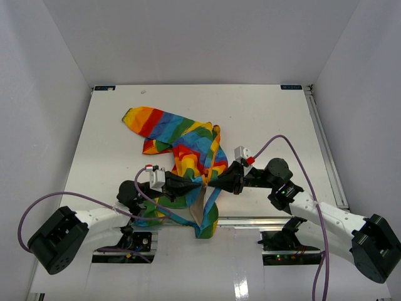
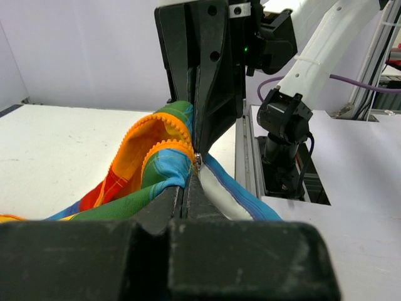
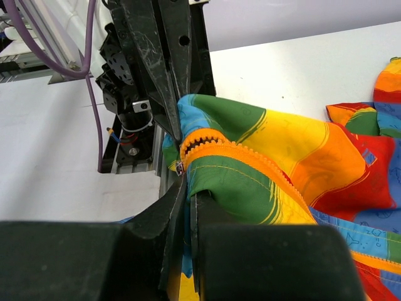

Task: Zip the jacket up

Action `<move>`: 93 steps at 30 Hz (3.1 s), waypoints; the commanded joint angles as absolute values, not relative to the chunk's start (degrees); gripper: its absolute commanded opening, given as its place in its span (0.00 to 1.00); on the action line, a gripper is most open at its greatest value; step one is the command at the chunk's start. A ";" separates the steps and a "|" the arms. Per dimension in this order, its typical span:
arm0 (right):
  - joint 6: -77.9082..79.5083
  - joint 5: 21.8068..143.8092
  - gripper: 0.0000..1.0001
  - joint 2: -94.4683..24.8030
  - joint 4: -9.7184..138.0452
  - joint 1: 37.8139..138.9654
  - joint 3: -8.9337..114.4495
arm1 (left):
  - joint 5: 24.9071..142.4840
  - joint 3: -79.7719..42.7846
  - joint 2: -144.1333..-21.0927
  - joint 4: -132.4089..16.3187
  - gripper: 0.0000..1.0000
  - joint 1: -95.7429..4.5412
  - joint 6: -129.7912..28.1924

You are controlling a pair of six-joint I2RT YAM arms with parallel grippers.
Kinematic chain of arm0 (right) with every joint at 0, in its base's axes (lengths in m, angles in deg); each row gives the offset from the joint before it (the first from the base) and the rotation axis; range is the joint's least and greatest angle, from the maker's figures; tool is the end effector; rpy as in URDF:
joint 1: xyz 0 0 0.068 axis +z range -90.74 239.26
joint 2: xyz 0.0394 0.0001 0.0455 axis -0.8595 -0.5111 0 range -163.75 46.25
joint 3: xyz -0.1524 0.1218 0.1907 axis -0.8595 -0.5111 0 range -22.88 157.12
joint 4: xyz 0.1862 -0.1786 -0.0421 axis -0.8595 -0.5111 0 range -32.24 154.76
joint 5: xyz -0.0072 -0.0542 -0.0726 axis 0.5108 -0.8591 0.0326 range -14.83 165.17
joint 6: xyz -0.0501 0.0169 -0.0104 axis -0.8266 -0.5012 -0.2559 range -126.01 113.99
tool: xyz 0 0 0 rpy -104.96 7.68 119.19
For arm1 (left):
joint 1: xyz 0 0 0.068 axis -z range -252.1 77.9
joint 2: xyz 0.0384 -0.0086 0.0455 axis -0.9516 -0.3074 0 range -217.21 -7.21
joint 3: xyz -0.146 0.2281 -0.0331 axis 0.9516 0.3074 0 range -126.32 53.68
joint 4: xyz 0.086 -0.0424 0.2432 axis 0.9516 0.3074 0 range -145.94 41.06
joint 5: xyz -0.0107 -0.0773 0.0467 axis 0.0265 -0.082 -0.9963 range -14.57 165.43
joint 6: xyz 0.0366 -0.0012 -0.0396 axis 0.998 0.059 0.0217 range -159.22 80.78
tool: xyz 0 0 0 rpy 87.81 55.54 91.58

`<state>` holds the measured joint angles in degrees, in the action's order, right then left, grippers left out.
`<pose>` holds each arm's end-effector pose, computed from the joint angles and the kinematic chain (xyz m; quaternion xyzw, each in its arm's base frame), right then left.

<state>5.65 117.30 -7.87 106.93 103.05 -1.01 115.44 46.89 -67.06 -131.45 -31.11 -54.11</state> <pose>0.1303 0.1580 0.2648 -0.4305 0.5007 0.5371 0.5248 0.1180 -0.1329 0.2207 0.3950 0.4447 -0.5339 0.6009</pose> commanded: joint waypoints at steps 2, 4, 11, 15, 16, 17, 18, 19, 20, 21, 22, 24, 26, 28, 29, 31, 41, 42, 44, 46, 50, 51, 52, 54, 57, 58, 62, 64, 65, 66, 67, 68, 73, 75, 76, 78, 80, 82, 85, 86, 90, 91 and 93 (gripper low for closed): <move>6.29 116.66 0.08 -6.75 110.64 103.30 1.21 | 118.25 46.20 -68.91 -133.01 0.00 -31.23 -53.98; 6.42 116.74 0.08 -6.68 110.64 103.30 1.36 | 119.20 45.88 -69.06 -132.34 0.00 -31.17 -54.05; 6.55 115.69 0.08 -6.22 110.20 103.30 1.56 | 121.49 45.06 -67.94 -128.46 0.00 -31.14 -53.38; 6.38 114.55 0.08 -5.53 109.94 103.30 1.38 | 121.49 44.28 -66.55 -123.79 0.00 -31.14 -51.90; 6.29 114.54 0.08 -5.52 109.93 103.30 1.38 | 121.49 44.27 -66.28 -123.71 0.00 -31.14 -51.62; 6.40 114.44 0.08 -5.47 109.88 103.30 1.43 | 120.81 43.96 -66.06 -122.29 0.00 -31.14 -51.35; 6.40 114.37 0.08 -5.37 109.82 103.30 1.50 | 120.10 43.65 -65.67 -120.94 0.00 -31.14 -50.83; 6.29 114.33 0.08 -5.14 109.74 103.30 1.52 | 119.32 43.38 -65.08 -119.63 0.00 -31.16 -49.96; 6.29 114.22 0.08 -4.81 109.68 103.30 1.41 | 118.38 43.11 -64.70 -118.04 0.00 -31.22 -49.24; 6.36 113.99 0.08 -4.53 109.67 103.30 1.25 | 117.48 42.91 -64.20 -115.71 0.00 -31.16 -48.40; 6.31 113.86 0.08 -4.33 109.54 103.36 1.21 | 116.81 42.73 -63.81 -115.10 0.00 -31.14 -47.85; 5.88 113.57 0.08 -4.14 108.67 103.30 1.27 | 114.71 41.99 -62.57 -111.75 0.00 -31.14 -46.85; 5.17 113.42 0.08 -4.38 107.04 103.32 1.76 | 113.16 41.57 -61.45 -109.03 0.00 -31.14 -45.85; 4.42 113.67 0.08 -4.93 105.83 103.30 2.37 | 112.61 41.18 -60.72 -107.84 0.00 -31.14 -45.19; 4.10 113.76 0.08 -5.25 104.86 103.35 2.74 | 112.56 41.00 -60.49 -107.20 0.00 -31.14 -45.05; 3.51 114.07 0.08 -6.15 103.58 103.30 3.21 | 112.92 40.92 -60.21 -107.29 0.00 -31.14 -45.48; 4.18 115.42 0.08 -7.98 104.92 103.39 3.23 | 116.04 41.80 -61.17 -113.22 0.38 -31.23 -50.27; 4.18 115.37 0.08 -7.98 104.97 103.38 3.18 | 116.04 41.90 -61.31 -114.12 0.39 -31.18 -50.66; 4.12 115.39 0.08 -8.10 105.07 103.44 3.08 | 116.10 42.10 -61.67 -115.50 0.41 -31.20 -51.35; 4.09 115.42 0.08 -8.27 105.27 103.53 2.99 | 116.13 42.28 -62.19 -116.88 0.44 -31.17 -52.27; 4.27 115.42 0.08 -8.65 105.50 103.74 2.88 | 116.11 42.06 -63.64 -118.18 0.45 -31.18 -53.43; 4.27 115.44 0.08 -8.70 105.56 103.76 2.88 | 116.00 42.03 -64.01 -118.38 0.45 -31.14 -53.56; 4.27 115.49 0.08 -8.75 105.61 103.80 2.88 | 115.90 42.12 -64.31 -118.67 0.44 -31.14 -53.61; 4.31 115.38 0.08 -8.72 105.66 103.82 2.88 | 116.21 42.25 -64.78 -119.63 0.39 -31.14 -53.81; 4.61 115.25 0.08 -8.77 105.95 103.91 2.76 | 117.61 41.93 -65.59 -119.82 0.10 -31.17 -54.07; 4.71 115.25 0.08 -8.77 106.03 103.91 2.74 | 117.71 41.80 -65.65 -119.58 0.05 -31.20 -54.07; 5.29 115.13 0.08 -8.48 105.57 103.94 3.35 | 116.07 40.20 -63.10 -112.16 0.00 -31.14 -51.73; 5.42 115.05 0.08 -8.24 104.47 103.99 4.00 | 114.40 38.79 -61.15 -106.33 0.00 -31.14 -50.19; 5.46 114.97 0.08 -8.19 103.87 103.95 4.43 | 114.01 38.11 -60.51 -103.38 0.00 -31.14 -49.60; 5.51 114.89 0.08 -8.16 103.28 103.91 4.87 | 113.61 37.48 -59.85 -100.63 0.00 -31.14 -49.01; 5.61 114.84 0.08 -8.21 102.72 103.91 5.38 | 113.16 37.17 -59.09 -99.14 0.00 -31.09 -48.56; 5.64 114.78 0.08 -8.31 101.86 103.91 6.02 | 112.66 36.82 -58.54 -97.43 0.00 -31.03 -48.12; 5.00 114.64 0.08 -8.25 98.13 103.91 8.61 | 111.96 34.81 -59.93 -91.02 0.00 -30.53 -45.98; 4.64 114.73 0.08 -8.05 97.70 103.91 8.93 | 112.64 34.22 -61.38 -89.55 0.00 -30.53 -45.42; 4.23 114.77 0.08 -7.91 97.07 103.91 9.38 | 113.31 34.04 -61.66 -89.18 0.00 -30.53 -45.15; 3.60 114.89 0.08 -7.80 95.78 103.91 10.21 | 114.16 34.30 -61.87 -88.90 0.00 -30.45 -44.77; 2.25 115.17 0.08 -7.80 94.66 103.82 10.76 | 115.34 34.93 -61.42 -89.79 0.00 -30.47 -44.42; 0.73 115.25 0.08 -7.92 93.42 103.68 11.35 | 116.76 35.46 -60.86 -90.23 0.00 -30.44 -44.10; -0.48 115.17 0.08 -8.64 90.19 102.97 13.01 | 119.16 36.42 -60.25 -91.92 0.00 -30.49 -43.99; -0.60 114.93 0.08 -8.82 89.44 102.68 13.38 | 119.74 36.72 -60.07 -92.51 0.00 -30.48 -44.01; -0.47 114.34 0.08 -8.69 89.02 101.60 13.78 | 121.88 36.55 -61.06 -92.66 0.00 -30.44 -43.63; -0.42 114.19 0.08 -8.68 89.02 101.45 13.83 | 122.65 36.60 -61.47 -93.01 0.00 -30.44 -43.67; -0.26 114.23 0.08 -8.64 88.98 101.03 13.86 | 122.94 36.66 -61.72 -93.13 0.00 -30.48 -43.66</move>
<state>0.60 114.53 -9.19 84.22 102.06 9.64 117.97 35.48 -60.61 -95.44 -31.00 -44.41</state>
